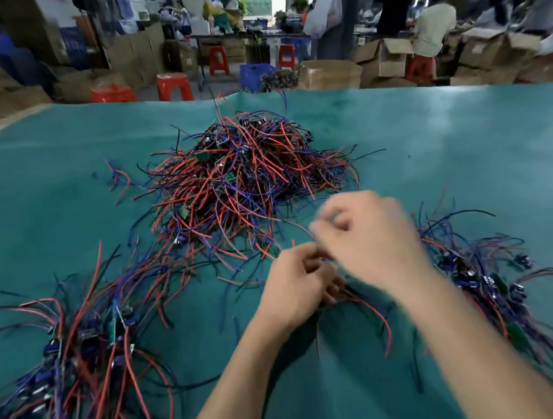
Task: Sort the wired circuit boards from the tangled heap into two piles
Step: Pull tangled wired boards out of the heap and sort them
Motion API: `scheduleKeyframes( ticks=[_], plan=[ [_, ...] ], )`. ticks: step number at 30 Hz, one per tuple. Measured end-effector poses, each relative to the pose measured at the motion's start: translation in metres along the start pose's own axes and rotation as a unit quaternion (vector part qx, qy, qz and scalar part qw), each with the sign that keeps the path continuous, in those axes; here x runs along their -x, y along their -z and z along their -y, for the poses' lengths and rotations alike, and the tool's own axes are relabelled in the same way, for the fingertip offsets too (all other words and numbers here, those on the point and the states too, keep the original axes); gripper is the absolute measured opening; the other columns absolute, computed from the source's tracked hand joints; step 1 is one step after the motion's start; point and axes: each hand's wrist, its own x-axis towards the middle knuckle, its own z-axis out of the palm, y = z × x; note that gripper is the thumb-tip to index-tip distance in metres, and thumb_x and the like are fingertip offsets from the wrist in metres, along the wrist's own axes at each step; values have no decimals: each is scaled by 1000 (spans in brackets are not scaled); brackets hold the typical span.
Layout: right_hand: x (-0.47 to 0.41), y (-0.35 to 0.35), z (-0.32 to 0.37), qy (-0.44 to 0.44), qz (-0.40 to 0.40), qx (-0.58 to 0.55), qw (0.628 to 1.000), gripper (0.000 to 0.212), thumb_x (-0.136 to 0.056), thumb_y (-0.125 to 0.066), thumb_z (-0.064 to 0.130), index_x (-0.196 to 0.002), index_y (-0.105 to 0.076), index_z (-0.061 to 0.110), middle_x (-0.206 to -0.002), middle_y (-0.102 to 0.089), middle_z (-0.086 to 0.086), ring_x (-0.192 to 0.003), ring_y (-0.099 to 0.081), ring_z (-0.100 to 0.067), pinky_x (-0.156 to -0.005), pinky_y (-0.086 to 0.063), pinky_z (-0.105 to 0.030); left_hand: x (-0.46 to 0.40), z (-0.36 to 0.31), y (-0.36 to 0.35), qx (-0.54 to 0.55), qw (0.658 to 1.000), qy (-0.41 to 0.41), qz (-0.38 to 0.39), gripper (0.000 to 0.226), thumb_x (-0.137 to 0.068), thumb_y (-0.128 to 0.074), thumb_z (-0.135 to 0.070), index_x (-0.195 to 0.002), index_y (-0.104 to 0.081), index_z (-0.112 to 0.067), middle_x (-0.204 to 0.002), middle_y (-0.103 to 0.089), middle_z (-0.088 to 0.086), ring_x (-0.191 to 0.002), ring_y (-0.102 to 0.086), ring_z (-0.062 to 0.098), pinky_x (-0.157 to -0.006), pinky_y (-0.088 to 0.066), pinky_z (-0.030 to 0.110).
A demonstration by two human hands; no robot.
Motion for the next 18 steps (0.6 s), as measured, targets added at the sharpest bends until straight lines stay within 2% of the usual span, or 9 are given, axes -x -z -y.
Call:
scheduleKeyframes(
  ticks=[2,4,7,10,13,16,18],
  plan=[
    [-7,17,-46,-61,-11,127,990,20,-87,-66,37,-102,-71,26,-101,-77,-5,-101,-69,-34,-86,-58,-43,3,0,1,104,994,-1,40,23,-91,-50,7,-95,-65,-9,-65,-69,2,-51,-59,9,-48,-50,21],
    [-7,23,-77,-100,52,252,961,23,-88,-68,36,-107,-68,22,-113,-71,-7,-108,-65,-34,-87,-56,-40,2,0,2,189,981,38,37,20,-93,-50,6,-98,-65,-7,-68,-69,6,-51,-59,10,-47,-49,20],
    [-7,6,-93,-58,63,296,951,19,-92,-67,32,-109,-69,23,-112,-67,-5,-106,-65,-33,-81,-53,-38,3,-4,2,205,977,42,41,18,-94,-51,5,-102,-65,-3,-70,-69,9,-52,-58,11,-48,-49,21],
    [-13,6,-95,-57,16,222,973,15,-90,-67,18,-101,-73,27,-105,-73,-4,-99,-67,-35,-78,-57,-39,5,-3,7,214,975,51,39,17,-95,-51,4,-103,-65,-1,-72,-70,11,-53,-59,12,-50,-50,22],
    [-16,10,-84,-49,-86,80,992,14,-87,-73,15,-93,-77,27,-93,-78,2,-94,-71,-32,-83,-58,-40,5,-3,6,221,973,55,43,17,-96,-50,3,-103,-65,-1,-72,-70,9,-55,-59,12,-50,-51,22],
    [-5,10,-58,26,-171,-26,985,16,-85,-76,11,-93,-75,25,-90,-76,5,-84,-73,-26,-81,-58,-43,4,-6,8,260,963,54,34,15,-98,-52,-4,-104,-65,0,-74,-72,8,-59,-61,15,-48,-50,22],
    [7,-2,-42,103,-182,-69,975,19,-85,-74,5,-94,-75,22,-93,-74,5,-82,-71,-22,-78,-58,-44,3,-9,10,319,945,61,22,20,-102,-49,-14,-104,-66,-4,-79,-73,8,-61,-64,15,-47,-49,22]
  ],
)
